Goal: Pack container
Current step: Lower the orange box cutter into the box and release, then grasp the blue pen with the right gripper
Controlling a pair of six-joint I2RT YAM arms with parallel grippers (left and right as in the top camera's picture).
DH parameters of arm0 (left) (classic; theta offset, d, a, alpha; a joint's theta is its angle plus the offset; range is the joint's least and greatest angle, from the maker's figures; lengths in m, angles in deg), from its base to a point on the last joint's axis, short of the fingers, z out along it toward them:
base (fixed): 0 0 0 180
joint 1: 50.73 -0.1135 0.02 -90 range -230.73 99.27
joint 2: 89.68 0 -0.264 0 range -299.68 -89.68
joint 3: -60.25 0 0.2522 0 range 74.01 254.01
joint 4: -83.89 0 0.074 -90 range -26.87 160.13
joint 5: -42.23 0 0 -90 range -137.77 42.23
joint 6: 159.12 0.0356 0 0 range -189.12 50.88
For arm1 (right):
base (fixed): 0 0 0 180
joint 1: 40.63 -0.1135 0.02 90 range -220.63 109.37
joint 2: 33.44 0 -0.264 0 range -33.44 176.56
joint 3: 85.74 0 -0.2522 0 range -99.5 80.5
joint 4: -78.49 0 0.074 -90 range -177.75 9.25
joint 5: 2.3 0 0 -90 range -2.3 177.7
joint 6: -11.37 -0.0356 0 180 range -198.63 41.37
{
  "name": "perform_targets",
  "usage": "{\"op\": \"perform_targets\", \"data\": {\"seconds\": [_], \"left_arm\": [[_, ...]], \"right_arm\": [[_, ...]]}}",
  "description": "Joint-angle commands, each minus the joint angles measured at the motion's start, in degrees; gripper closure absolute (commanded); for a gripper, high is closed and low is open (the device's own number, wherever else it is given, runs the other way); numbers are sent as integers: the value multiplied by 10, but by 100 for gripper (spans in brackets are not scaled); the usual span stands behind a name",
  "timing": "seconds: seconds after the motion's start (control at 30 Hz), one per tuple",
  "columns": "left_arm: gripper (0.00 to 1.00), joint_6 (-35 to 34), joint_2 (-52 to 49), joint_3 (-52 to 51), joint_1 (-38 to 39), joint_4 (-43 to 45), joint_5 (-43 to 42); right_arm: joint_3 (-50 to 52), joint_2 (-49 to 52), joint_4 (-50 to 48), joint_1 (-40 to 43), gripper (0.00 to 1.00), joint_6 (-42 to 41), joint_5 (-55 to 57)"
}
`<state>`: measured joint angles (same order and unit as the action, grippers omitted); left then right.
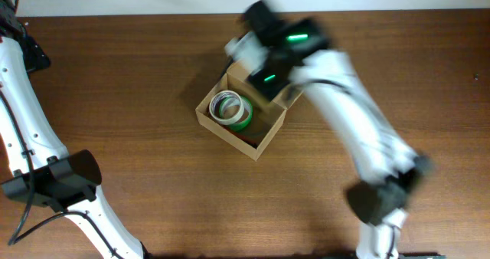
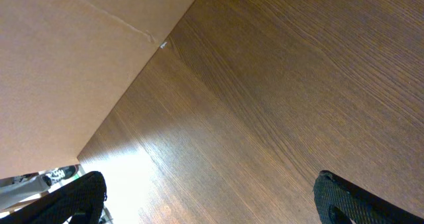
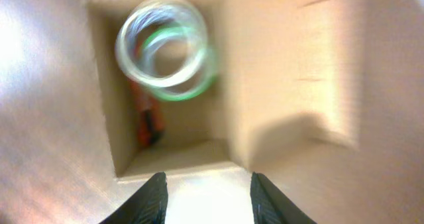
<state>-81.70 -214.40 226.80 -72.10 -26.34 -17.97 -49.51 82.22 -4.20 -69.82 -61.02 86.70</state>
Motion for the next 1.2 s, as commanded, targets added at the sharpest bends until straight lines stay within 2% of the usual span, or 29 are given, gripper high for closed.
{"op": "perform_targets", "data": {"seconds": [0.0, 0.17, 0.3, 0.43, 0.6, 0.8, 0.97, 1.17], "left_arm": [[0, 7, 2, 4, -2, 0, 0], [0, 7, 2, 4, -2, 0, 0], [0, 7, 2, 4, -2, 0, 0], [0, 7, 2, 4, -2, 0, 0], [0, 7, 2, 4, -2, 0, 0], [0, 7, 2, 4, -2, 0, 0], [0, 7, 2, 4, -2, 0, 0], [0, 7, 2, 4, -2, 0, 0]], "right_arm": [[26, -125, -16, 97, 56, -46, 32], [210, -241, -101, 249, 53, -61, 31], [351, -260, -122, 343, 55, -119, 15], [478, -242, -157, 375, 51, -140, -47], [586, -218, -216, 369, 51, -166, -57], [627, -188, -245, 363, 50, -173, -61], [627, -148, -245, 363, 60, -173, -73], [627, -109, -254, 358, 60, -174, -74]]}}
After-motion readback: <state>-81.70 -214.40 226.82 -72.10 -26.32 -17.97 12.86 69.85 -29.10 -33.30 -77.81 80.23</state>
